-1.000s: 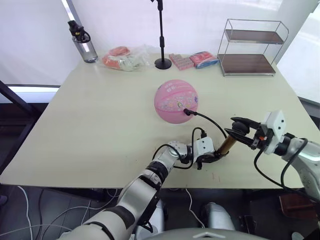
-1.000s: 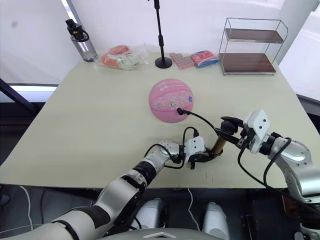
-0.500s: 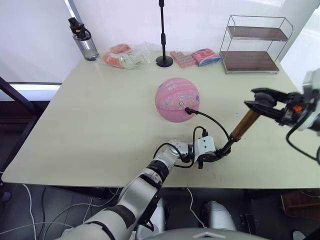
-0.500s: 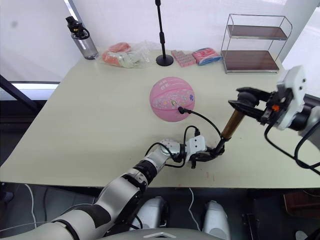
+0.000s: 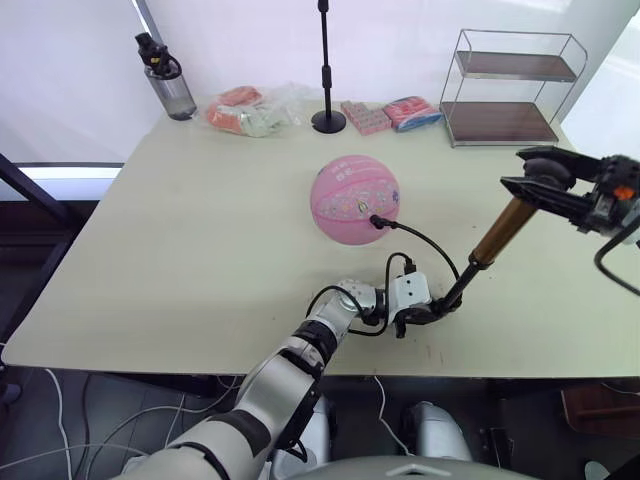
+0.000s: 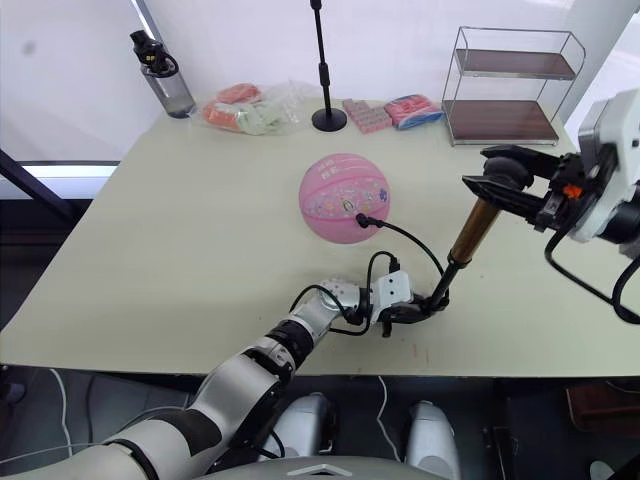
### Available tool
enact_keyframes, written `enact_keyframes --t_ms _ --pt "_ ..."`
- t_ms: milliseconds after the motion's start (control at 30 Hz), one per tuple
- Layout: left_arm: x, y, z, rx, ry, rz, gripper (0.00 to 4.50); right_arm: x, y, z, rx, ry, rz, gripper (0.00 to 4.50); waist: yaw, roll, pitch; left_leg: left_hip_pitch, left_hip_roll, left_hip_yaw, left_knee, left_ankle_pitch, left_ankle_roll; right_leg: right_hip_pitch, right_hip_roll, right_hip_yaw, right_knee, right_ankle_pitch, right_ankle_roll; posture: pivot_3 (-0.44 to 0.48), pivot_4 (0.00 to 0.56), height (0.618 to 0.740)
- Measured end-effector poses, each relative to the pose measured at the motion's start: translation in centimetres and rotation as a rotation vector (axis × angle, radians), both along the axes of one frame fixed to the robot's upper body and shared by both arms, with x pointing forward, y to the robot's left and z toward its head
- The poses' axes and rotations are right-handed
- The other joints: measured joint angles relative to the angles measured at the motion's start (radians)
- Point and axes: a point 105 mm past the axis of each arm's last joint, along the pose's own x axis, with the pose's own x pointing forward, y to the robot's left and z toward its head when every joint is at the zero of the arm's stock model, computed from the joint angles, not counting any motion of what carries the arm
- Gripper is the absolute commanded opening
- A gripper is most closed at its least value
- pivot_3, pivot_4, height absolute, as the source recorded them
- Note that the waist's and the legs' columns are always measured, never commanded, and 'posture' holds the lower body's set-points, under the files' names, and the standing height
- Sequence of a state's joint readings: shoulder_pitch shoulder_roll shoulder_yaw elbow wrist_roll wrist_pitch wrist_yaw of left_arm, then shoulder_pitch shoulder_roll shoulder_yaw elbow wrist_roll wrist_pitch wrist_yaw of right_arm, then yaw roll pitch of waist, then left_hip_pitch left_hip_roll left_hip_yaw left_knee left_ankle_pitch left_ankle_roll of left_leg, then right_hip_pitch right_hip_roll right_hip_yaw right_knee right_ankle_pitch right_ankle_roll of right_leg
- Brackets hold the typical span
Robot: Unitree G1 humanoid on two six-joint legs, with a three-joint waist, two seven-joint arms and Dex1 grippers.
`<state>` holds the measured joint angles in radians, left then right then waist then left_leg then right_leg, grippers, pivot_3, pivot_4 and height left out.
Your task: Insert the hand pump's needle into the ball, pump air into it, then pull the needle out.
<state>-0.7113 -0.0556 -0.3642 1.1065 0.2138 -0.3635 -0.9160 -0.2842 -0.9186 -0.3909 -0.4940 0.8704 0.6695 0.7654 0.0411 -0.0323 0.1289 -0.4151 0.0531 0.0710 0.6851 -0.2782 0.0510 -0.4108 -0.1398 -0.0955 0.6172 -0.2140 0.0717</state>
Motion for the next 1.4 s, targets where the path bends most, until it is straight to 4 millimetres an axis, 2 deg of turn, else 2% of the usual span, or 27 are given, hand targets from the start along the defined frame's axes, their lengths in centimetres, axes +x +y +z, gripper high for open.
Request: enact_keyframes --t_ms 133,200,267,467,600,700,900,1100,1167,1233,1400 --pt "0.2 0.5 -0.3 0.013 0.002 0.018 1.03 0.5 0.7 -3.2 0.009 0.007 0.004 1.79 -0.009 -0.002 -0.007 0.003 0.003 0.000 0.000 0.000 0.000 0.002 0.000 0.001 0.000 0.000 0.000 0.000 0.150 0.731" --pt "0.2 0.6 -0.4 0.016 0.006 0.020 1.03 0.6 1.0 -4.2 0.001 0.007 0.013 1.79 -0.011 -0.003 -0.010 0.004 0.003 0.000 0.000 0.000 0.000 0.003 0.000 0.000 0.001 0.000 0.000 0.000 0.150 0.731" --pt "0.1 0.7 -0.5 0.021 0.009 0.023 1.03 1.0 1.3 -6.3 0.012 0.030 0.006 1.79 -0.015 -0.007 -0.014 0.006 0.004 -0.001 -0.001 0.000 0.000 0.004 0.001 -0.001 0.001 0.000 0.000 0.000 0.150 0.731" --pt "0.2 0.8 -0.6 0.025 0.009 0.031 1.03 1.9 1.3 -10.9 0.039 0.083 -0.024 1.79 -0.024 -0.005 -0.017 0.008 0.003 0.000 -0.001 0.000 0.000 0.006 0.000 0.000 0.000 0.000 0.000 0.000 0.150 0.731" --pt "0.2 0.8 -0.7 0.025 0.010 0.032 1.03 2.4 1.4 -13.3 0.050 0.119 -0.041 1.79 -0.024 -0.004 -0.016 0.010 0.004 0.000 -0.001 -0.002 -0.004 0.008 0.000 0.000 0.000 0.000 0.000 0.000 0.150 0.731" --pt "0.2 0.8 -0.7 0.025 0.011 0.033 1.03 2.3 1.5 -13.4 0.052 0.107 -0.035 1.79 -0.025 -0.003 -0.017 0.011 0.004 0.000 -0.001 -0.002 -0.004 0.008 0.000 0.000 0.000 0.000 0.000 0.000 0.150 0.731" --pt "0.2 0.7 -0.6 0.021 0.009 0.031 1.03 2.2 1.3 -12.4 0.035 0.100 -0.040 1.79 -0.024 0.000 -0.015 0.011 0.004 0.000 -0.002 -0.003 -0.004 0.008 -0.001 0.000 0.000 0.000 0.000 0.000 0.150 0.731" --pt "0.0 0.1 0.1 -0.005 -0.012 0.001 1.03 1.7 0.3 -9.8 -0.012 0.161 -0.009 1.79 -0.010 0.011 -0.004 -0.001 0.001 0.000 -0.001 0.000 0.000 -0.002 -0.001 0.000 0.000 0.002 -0.004 0.000 0.150 0.731" --pt "-0.1 0.0 0.2 -0.010 -0.014 -0.006 1.03 1.4 -0.2 -6.9 -0.014 0.136 0.013 1.79 -0.003 0.013 0.000 -0.001 -0.001 0.001 -0.001 0.000 0.000 -0.002 -0.001 0.000 0.000 0.003 -0.004 0.000 0.150 0.731" --pt "-0.1 0.0 0.2 -0.010 -0.014 -0.009 1.03 0.9 -0.3 -4.2 -0.016 0.096 0.039 1.79 0.000 0.008 0.003 -0.001 -0.001 0.000 -0.001 0.000 0.000 -0.002 0.000 -0.001 0.000 0.002 -0.004 0.000 0.150 0.731" --pt "0.0 0.0 0.3 -0.012 -0.020 -0.008 1.03 0.4 -0.6 -0.4 0.008 0.054 0.055 1.79 -0.002 0.008 0.008 -0.001 0.001 0.000 -0.001 0.000 0.000 -0.002 -0.001 0.000 -0.001 0.001 -0.001 0.000 0.150 0.731"
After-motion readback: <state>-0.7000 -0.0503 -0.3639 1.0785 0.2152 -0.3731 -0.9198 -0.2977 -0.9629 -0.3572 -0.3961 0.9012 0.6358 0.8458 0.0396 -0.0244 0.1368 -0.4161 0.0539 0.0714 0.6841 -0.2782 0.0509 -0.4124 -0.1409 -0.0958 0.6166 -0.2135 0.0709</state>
